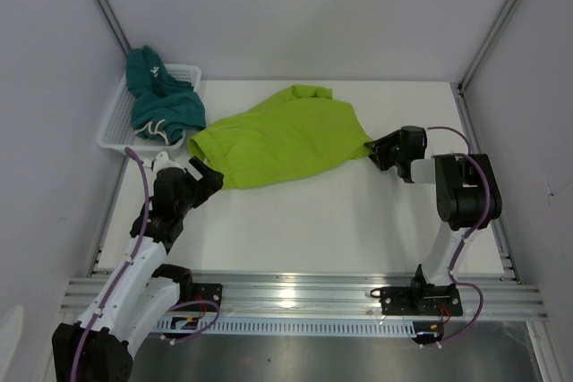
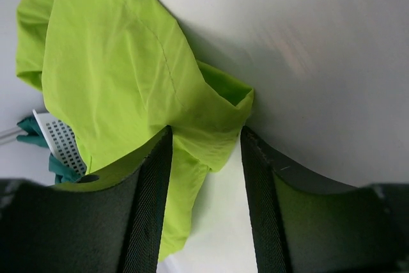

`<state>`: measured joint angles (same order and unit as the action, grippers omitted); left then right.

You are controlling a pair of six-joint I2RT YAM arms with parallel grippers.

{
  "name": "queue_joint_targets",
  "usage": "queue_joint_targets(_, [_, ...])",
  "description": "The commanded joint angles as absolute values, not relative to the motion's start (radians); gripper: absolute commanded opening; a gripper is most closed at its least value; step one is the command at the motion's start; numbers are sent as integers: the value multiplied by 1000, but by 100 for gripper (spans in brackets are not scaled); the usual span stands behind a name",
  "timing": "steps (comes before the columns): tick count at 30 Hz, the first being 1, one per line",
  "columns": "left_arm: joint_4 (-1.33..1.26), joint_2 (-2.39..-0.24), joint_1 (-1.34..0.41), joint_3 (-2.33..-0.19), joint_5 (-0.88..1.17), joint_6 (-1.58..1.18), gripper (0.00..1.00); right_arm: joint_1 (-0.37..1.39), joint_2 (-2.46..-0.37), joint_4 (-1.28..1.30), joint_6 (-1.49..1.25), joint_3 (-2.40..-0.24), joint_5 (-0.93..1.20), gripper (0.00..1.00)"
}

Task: Fold and stack the shorts
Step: Flatten the shorts out

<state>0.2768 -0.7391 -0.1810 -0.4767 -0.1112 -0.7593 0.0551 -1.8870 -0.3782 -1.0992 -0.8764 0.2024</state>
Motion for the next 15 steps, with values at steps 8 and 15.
queue_joint_targets(8, [293,-735,-187,-471,-133,-759,96,113,-1939,-209,-1103,-982,-41,50])
queue_joint_targets(15, [299,-735,-187,-472,-137,-756,96,147,-2014,64,-1094,-1169,-141,36])
